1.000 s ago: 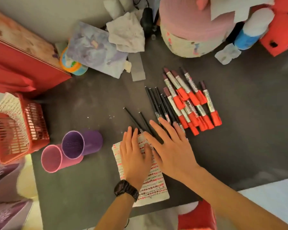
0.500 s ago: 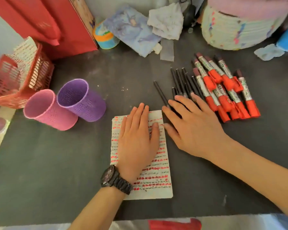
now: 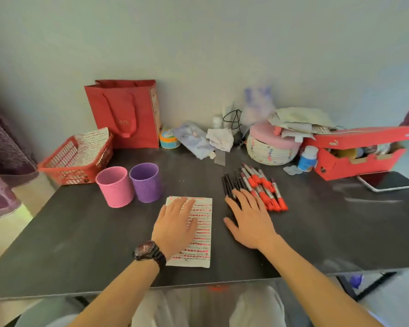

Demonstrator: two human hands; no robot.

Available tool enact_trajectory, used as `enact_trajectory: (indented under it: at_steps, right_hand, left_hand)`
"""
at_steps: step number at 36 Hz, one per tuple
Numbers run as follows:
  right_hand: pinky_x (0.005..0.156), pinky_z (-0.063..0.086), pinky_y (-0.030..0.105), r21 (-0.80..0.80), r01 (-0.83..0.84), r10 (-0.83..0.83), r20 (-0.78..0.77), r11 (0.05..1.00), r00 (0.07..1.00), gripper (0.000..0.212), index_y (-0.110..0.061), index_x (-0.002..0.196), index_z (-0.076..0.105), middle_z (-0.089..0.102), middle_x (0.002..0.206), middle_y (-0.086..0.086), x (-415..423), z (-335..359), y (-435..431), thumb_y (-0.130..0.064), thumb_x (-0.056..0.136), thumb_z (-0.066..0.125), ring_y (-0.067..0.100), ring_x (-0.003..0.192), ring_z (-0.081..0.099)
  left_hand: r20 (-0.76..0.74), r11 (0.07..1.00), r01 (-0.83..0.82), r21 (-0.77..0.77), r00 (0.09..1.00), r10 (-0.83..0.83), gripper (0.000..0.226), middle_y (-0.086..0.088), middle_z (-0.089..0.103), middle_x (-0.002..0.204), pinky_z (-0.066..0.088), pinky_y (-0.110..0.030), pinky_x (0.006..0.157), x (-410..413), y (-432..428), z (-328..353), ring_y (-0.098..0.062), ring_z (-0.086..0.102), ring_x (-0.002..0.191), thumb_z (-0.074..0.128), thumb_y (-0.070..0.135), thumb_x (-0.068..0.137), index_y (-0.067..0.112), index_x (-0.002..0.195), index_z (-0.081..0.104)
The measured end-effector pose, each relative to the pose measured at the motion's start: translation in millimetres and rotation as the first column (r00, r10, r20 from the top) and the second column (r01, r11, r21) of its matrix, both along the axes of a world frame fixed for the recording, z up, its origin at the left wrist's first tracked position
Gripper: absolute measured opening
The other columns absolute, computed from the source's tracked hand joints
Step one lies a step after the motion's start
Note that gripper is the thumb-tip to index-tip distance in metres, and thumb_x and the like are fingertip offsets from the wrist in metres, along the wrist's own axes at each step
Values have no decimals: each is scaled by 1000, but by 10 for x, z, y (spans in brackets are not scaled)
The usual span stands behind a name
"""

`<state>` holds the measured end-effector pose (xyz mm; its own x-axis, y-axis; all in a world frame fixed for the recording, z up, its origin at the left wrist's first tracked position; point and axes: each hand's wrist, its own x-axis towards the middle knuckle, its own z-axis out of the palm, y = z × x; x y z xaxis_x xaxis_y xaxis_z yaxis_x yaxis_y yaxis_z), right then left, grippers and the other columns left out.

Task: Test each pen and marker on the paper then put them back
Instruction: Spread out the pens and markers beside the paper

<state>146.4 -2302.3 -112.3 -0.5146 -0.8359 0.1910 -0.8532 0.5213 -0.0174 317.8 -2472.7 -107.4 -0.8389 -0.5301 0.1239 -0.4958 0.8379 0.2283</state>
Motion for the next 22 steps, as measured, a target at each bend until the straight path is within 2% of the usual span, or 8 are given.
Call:
enact_trajectory:
  at_steps: [6, 10, 13, 16, 19, 22]
  right_hand:
    - [124, 1, 47, 24, 9, -9, 10, 1000, 1000, 75, -40, 158, 13, 8, 169, 0, -9, 13, 92, -74, 92, 21, 23, 155, 1]
    - [122, -8, 45, 34, -35, 36, -21, 999, 999, 81, -42, 158, 6, 0, 169, -2, -95, 14, -65, -81, 87, 16, 20, 155, -8]
    - [120, -11, 44, 14, -67, 68, -23, 998, 997, 82, -40, 159, 8, 1, 168, -3, -212, 2, -228, -81, 88, 16, 15, 151, -13]
    - [121, -10, 44, 67, -82, 83, -9, 994, 997, 80, -40, 158, 13, 5, 168, -5, -346, -11, -389, -81, 90, 11, 16, 154, -6]
    - [123, 6, 42, 83, -43, 40, 30, 996, 999, 71, -38, 154, 33, 22, 166, -5, -436, -31, -503, -73, 94, 14, 19, 154, 15]
    - [113, 37, 42, -54, 28, -29, -13, 998, 1000, 54, -34, 136, 58, 52, 147, -3, -490, -77, -553, -58, 97, 30, 22, 138, 45]
  left_hand:
    - [148, 995, 16, 99, 988, -30, 61, 11, -1, 169, -5, -48, 124, 215, -120, -191, -15, 1, 156, 21, 65, 100, 48, 157, 5]
    - [123, 992, -22, 126, 992, 6, 61, 13, -3, 169, -11, -45, 122, 134, -125, -240, -13, -3, 156, 18, 69, 98, 52, 156, 5]
    - [109, 990, -31, 135, 994, 16, 63, 14, -3, 169, -12, -46, 123, 8, -155, -231, -13, -4, 156, 18, 70, 97, 52, 156, 5]
    - [94, 989, -36, 141, 995, 23, 64, 14, -3, 169, -11, -46, 123, -86, -191, -228, -12, -3, 155, 18, 71, 97, 51, 156, 6]
    - [85, 988, -48, 144, 996, 36, 64, 14, -3, 169, -11, -46, 124, -144, -223, -231, -12, -3, 156, 18, 71, 97, 51, 156, 7]
    - [68, 988, -56, 145, 997, 46, 65, 15, -4, 168, -13, -44, 123, -175, -245, -263, -11, -4, 155, 17, 72, 96, 52, 156, 5]
